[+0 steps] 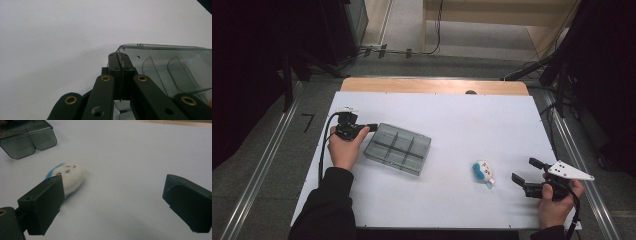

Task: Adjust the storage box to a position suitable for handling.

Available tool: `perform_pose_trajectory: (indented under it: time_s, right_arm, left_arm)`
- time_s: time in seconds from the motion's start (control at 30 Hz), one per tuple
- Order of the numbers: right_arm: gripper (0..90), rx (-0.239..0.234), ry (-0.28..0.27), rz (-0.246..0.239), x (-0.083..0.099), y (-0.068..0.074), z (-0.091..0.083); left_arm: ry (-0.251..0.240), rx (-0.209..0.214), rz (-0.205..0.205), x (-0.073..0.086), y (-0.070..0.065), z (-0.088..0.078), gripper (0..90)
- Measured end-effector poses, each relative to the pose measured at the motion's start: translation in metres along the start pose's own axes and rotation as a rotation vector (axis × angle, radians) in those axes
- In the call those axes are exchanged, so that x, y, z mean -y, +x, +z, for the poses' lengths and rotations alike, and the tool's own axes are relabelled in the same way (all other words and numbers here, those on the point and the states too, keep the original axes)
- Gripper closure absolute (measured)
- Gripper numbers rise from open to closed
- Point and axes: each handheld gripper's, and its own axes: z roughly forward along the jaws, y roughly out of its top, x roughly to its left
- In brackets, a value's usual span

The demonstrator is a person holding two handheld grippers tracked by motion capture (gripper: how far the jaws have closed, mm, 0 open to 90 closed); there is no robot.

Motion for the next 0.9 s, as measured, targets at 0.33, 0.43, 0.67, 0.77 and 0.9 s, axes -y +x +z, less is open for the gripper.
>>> perform_pose_trajectory:
  time_s: [0.33,0.43,0.67,0.77,0.9]
  right_arm:
    - [2.7,0.000,0.000,0.000,0.000,0.000,0.000]
    - [2.7,0.000,0.000,-0.001,0.000,0.000,0.000]
    - [2.7,0.001,0.001,0.000,0.000,0.000,0.000]
    - [2.7,0.002,0.004,0.000,0.000,0.000,0.000]
    - [2.7,0.002,0.004,0.001,0.000,0.000,0.000]
  left_arm:
    - [0.028,0.045,0.027,-0.001,-0.016,0.013,90.0]
    - [0.031,0.060,0.032,0.000,-0.019,0.015,90.0]
    - [0.043,0.087,0.044,0.002,-0.025,0.018,90.0]
    - [0.043,0.102,0.048,0.004,-0.028,0.020,90.0]
    - [0.039,0.120,0.053,0.005,-0.033,0.023,90.0]
